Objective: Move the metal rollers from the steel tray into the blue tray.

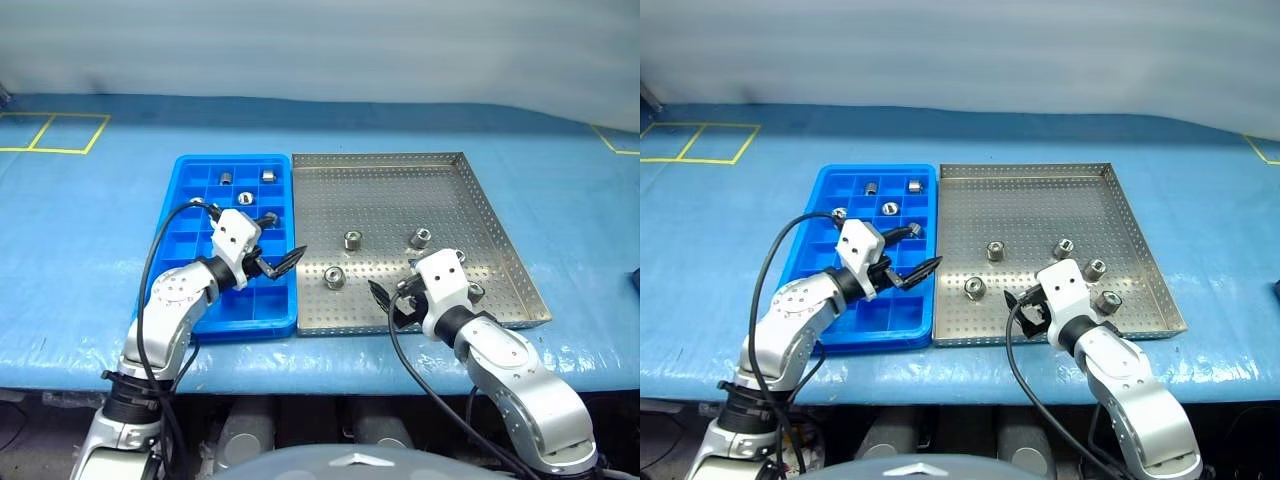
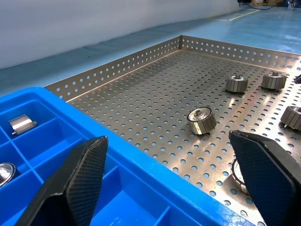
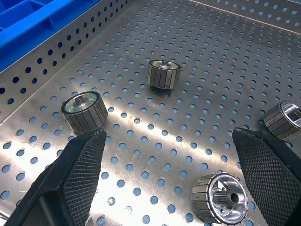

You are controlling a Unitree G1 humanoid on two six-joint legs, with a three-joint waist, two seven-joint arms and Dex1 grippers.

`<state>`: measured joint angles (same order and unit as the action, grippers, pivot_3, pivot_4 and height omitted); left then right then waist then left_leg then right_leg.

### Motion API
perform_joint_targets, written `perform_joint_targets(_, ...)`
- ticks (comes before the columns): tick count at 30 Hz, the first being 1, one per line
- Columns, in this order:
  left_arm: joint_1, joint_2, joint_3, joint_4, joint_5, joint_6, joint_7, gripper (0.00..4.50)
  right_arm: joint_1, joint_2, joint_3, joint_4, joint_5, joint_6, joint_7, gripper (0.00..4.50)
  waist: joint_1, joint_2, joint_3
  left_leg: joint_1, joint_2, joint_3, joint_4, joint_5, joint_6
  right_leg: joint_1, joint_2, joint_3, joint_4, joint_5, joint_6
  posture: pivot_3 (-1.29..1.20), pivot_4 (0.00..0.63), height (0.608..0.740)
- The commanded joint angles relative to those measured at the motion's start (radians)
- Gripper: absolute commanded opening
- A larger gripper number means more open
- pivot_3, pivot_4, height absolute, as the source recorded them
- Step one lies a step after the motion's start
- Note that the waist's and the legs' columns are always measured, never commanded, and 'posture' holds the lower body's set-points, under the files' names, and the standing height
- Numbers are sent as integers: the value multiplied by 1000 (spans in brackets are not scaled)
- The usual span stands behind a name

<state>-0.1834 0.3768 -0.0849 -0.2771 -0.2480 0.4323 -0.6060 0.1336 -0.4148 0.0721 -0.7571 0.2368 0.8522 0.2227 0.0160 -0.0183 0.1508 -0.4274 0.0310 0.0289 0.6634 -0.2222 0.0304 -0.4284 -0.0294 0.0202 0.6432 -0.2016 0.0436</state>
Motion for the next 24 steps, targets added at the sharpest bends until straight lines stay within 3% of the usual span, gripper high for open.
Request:
perform_joint_targets(1,-18,3,9,-36,-16,-4,-3,4476,-8,-1,-5,-26,-7,-12,3,4500,0,0,0,0,0,0,0,0,0,0,0,0,0,0,0,62,150,740)
perform_joint_targets(8,-43,4,9,-37,-31,-7,-17,4476,-8,-2,-5,-33,-9,-9,1,4500,0,0,0,0,0,0,0,0,0,0,0,0,0,0,0,54,150,740)
perform_joint_targets(12,-131,4,-8,11,-28,-21,-51,4476,2,0,-6,-51,-12,-6,-9,4500,3,0,0,0,0,0,0,0,0,0,0,0,0,0,0,44,150,740)
perform_joint_targets(18,-397,-40,-125,249,43,30,-94,4476,30,8,-10,-104,-22,1,-30,4500,3,0,0,-1,-5,-1,1,0,0,0,1,-1,-1,0,0,11,150,740)
perform_joint_targets(24,-618,-182,-214,555,103,8,-113,4476,85,37,-2,-152,-42,2,-65,4500,-6,0,0,-2,-6,0,1,0,0,0,1,-1,-1,0,1,-41,150,740)
